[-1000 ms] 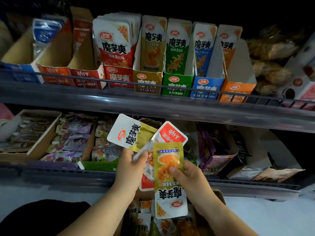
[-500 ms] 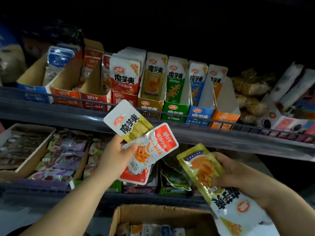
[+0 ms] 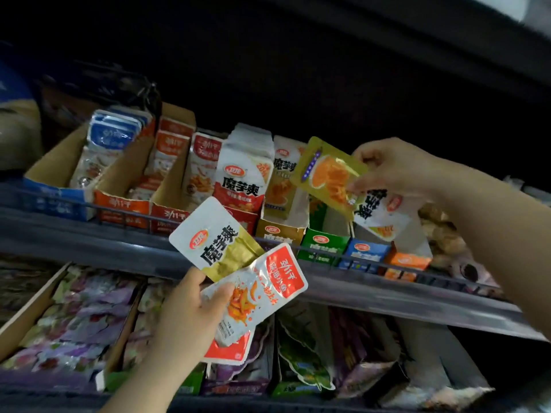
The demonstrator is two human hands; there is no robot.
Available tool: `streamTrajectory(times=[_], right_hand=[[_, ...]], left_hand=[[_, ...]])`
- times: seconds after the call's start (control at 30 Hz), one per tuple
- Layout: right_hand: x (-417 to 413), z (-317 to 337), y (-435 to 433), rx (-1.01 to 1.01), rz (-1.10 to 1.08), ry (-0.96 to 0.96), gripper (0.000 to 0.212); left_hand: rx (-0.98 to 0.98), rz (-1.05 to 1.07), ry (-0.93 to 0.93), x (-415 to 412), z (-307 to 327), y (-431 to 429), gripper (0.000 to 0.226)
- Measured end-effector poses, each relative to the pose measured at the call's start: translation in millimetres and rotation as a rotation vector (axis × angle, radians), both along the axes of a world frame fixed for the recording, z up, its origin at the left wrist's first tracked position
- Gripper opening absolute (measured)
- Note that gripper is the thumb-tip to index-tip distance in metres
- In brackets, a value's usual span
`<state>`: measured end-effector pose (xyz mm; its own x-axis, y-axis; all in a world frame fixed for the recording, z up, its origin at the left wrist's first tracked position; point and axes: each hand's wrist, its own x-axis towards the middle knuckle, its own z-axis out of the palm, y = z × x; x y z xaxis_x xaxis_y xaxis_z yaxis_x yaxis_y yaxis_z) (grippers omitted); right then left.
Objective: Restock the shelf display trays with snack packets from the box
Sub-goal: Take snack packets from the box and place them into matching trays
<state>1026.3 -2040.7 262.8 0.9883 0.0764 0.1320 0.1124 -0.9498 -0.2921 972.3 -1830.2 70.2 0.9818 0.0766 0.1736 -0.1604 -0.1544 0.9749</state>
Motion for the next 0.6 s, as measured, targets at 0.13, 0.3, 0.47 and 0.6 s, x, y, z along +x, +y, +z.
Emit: streamTrajectory(times=[0.13,0.3,0.47,0.6], right_hand=[[34.1,8.7,23.0,-0.400,-0.011,-0.121,0.038],[57.0,4.9,44.7,-0.523,-0.009,-0.059,0.028],[63.2,-6.0,50.3,-0.618,0.034,-0.042,0.028],[61.2,-11.0,44.7,-0.579,0.039,-0.012,0.028]], left_hand=[[0.025,0.046,0.008,8.5,-3.1,4.9,0.008],[0.086,0.081,0.011,14.1,-2.8,6.4,0.018],[0.090,0.081,-0.007,11.7,2.8,5.2,0.012],[0.055,0.082,0.005,11.7,1.4,7.2,0.010]])
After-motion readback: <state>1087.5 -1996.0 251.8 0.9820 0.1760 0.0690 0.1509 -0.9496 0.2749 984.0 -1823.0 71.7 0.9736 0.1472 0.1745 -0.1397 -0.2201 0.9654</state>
